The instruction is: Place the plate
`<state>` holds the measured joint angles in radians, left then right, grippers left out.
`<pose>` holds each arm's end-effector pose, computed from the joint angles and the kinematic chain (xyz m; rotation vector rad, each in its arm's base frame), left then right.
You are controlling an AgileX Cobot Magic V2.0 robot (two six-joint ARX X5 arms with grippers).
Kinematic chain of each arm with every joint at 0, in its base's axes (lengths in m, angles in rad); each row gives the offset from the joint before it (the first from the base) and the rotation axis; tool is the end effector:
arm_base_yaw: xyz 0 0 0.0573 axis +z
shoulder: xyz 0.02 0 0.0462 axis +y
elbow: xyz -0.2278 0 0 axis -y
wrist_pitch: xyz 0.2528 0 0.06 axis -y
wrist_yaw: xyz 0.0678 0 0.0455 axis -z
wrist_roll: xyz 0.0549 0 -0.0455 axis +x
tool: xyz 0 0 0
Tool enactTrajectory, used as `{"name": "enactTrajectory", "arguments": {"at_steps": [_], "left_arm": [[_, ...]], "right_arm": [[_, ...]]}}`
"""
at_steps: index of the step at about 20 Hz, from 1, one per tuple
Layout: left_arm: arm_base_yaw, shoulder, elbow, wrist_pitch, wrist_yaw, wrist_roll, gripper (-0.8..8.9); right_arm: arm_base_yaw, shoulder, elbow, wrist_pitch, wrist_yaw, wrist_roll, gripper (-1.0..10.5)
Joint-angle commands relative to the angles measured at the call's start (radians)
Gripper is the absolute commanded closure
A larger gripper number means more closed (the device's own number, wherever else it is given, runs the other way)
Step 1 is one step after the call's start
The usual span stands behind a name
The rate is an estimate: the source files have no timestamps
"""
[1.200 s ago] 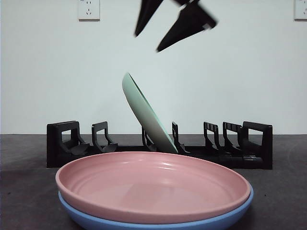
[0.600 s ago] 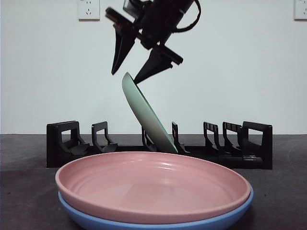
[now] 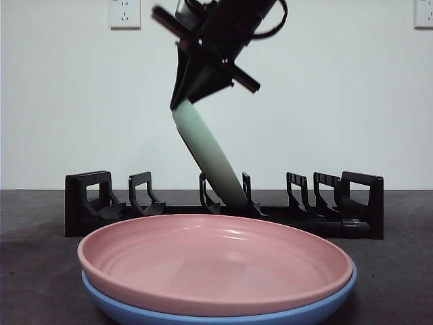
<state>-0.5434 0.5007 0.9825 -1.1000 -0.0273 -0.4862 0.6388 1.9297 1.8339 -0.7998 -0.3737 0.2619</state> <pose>0.1004 -0.0589 0.3121 -0.2854 0.7038 -0.3411 0.3346 0.2735 0.2595 0.0995 1.0393 0.8126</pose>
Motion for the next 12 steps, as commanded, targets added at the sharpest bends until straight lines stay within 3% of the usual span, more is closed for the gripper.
{"name": "enactTrajectory", "arguments": {"at_steps": [1,7,9,12], "left_arm": [[-0.003,0.002,0.021,0.016,-0.004,0.011,4.69],[-0.003,0.002,0.021,0.023,-0.033,0.027,4.69],[-0.003,0.002,0.021,0.023,-0.034,0.029,4.69],[-0.003,0.002,0.021,0.023,-0.034,0.029,4.69]], "right_arm": [[0.026,-0.059,0.071,-0.041,-0.029,-0.034,9.4],[0.078,-0.215,0.102,-0.264,-0.011,-0.156,9.4],[0.135,-0.251,0.094,-0.350,0.085,-0.190,9.4],[0.261,-0.302,-0.015,-0.336,0.238,-0.195,9.4]]}}
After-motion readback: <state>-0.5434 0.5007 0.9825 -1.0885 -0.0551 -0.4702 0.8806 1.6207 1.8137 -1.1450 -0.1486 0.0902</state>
